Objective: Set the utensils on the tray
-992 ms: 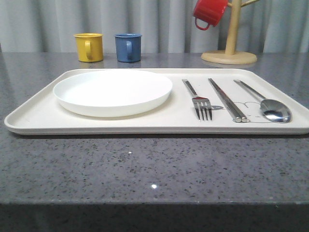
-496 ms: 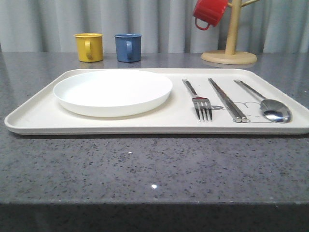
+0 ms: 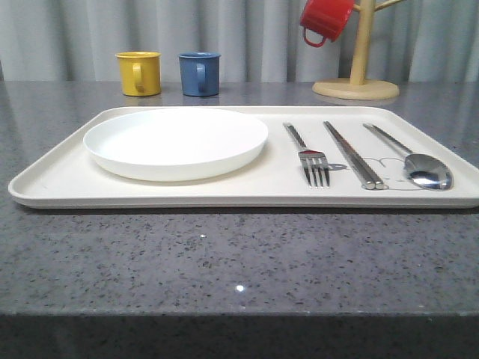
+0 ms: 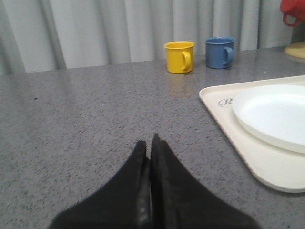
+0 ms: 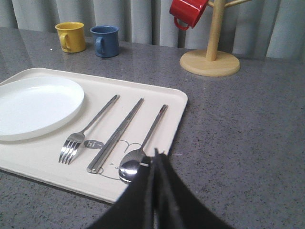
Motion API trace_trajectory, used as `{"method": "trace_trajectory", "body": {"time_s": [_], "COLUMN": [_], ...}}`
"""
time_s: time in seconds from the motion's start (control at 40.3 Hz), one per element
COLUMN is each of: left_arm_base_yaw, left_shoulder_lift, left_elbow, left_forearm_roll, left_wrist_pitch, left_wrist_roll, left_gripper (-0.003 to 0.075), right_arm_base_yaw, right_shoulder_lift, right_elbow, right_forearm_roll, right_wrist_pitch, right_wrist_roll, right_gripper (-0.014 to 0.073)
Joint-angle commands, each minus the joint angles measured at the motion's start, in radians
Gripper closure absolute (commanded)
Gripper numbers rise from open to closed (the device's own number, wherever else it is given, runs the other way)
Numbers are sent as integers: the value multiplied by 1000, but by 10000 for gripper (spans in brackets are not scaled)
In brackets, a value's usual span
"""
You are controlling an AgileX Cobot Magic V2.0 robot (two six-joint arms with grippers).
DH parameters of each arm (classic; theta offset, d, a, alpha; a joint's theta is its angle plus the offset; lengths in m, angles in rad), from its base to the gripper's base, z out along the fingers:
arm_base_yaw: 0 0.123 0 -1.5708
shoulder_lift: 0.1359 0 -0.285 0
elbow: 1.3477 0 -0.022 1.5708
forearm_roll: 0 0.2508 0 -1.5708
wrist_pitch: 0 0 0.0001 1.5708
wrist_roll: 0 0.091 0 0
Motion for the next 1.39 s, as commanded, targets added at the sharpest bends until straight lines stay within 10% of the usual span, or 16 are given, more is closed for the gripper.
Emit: {"method": "trace_trajectory", "body": {"time_s": [0.0, 0.322, 1.364], "left_arm_base_yaw": [41, 75, 75], "left_shoulder_lift": [-37, -34, -34], "left_elbow": [33, 181, 179], "left_forearm_roll": [0, -4, -4], "left_wrist_pitch": [-103, -288, -245], "left_wrist_roll": [-8, -8, -8], "left_gripper": [738, 738, 738], "right_arm_base_yaw": [1, 1, 1], "right_shoulder_lift": [9, 9, 9], "right_elbow": [-26, -26, -26], "right_forearm_roll": [-16, -16, -16], "right_wrist_pitch": [-71, -70, -71], "right_wrist_roll": [-8, -8, -8], "right_gripper": [662, 662, 662]}}
